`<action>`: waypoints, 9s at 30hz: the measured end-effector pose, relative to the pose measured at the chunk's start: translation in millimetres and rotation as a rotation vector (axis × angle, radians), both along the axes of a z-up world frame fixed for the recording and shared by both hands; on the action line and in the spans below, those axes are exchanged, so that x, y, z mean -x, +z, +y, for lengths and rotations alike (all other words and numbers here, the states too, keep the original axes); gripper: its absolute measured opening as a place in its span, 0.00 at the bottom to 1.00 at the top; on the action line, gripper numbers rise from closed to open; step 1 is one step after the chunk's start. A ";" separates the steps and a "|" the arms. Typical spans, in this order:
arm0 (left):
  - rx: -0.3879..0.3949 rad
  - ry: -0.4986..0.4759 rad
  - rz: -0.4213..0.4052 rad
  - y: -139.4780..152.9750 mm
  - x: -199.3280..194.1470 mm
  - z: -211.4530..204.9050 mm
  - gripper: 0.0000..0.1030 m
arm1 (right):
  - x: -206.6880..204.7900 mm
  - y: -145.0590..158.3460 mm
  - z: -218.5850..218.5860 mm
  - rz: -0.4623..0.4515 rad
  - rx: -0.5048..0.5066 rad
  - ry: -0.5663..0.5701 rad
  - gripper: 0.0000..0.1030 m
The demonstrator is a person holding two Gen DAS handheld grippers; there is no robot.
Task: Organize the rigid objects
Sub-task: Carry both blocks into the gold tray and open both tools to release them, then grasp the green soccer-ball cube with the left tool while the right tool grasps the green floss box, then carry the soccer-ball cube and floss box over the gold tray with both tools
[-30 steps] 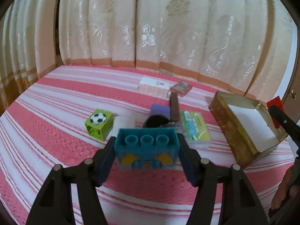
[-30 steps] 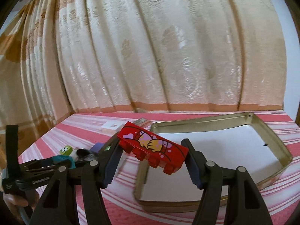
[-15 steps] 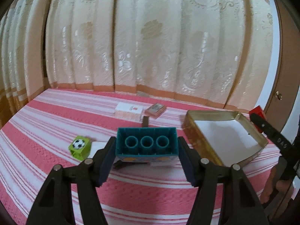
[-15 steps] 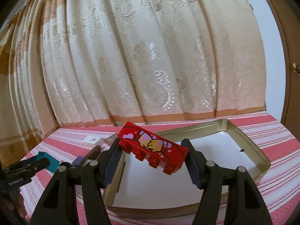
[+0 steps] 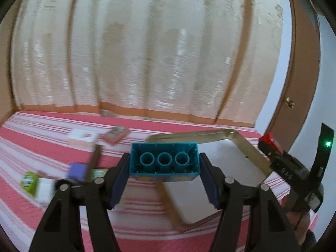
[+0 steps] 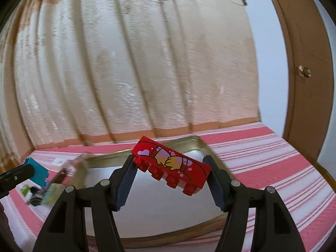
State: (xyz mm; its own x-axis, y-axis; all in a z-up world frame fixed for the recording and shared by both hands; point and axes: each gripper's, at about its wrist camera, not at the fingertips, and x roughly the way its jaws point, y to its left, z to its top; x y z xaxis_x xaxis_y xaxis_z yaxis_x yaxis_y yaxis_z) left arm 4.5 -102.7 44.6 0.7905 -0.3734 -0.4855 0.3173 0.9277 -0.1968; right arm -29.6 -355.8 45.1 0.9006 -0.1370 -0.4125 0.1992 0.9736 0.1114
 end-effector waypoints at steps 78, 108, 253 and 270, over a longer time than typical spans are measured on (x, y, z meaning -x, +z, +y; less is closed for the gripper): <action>-0.185 0.175 -0.116 -40.2 3.3 27.2 1.00 | 41.0 -13.4 32.1 -0.172 -0.087 -0.211 0.94; -0.112 0.325 0.053 -57.0 -35.7 195.2 1.00 | -0.5 -21.5 191.0 -0.024 0.013 0.084 0.94; -0.163 0.162 -0.090 -21.3 -1.0 48.1 0.29 | 2.5 -6.6 110.5 -0.034 -0.009 0.138 0.55; -0.150 0.046 -0.122 -8.6 -3.5 -27.0 0.29 | 1.8 -5.4 28.0 -0.021 0.028 -0.031 0.55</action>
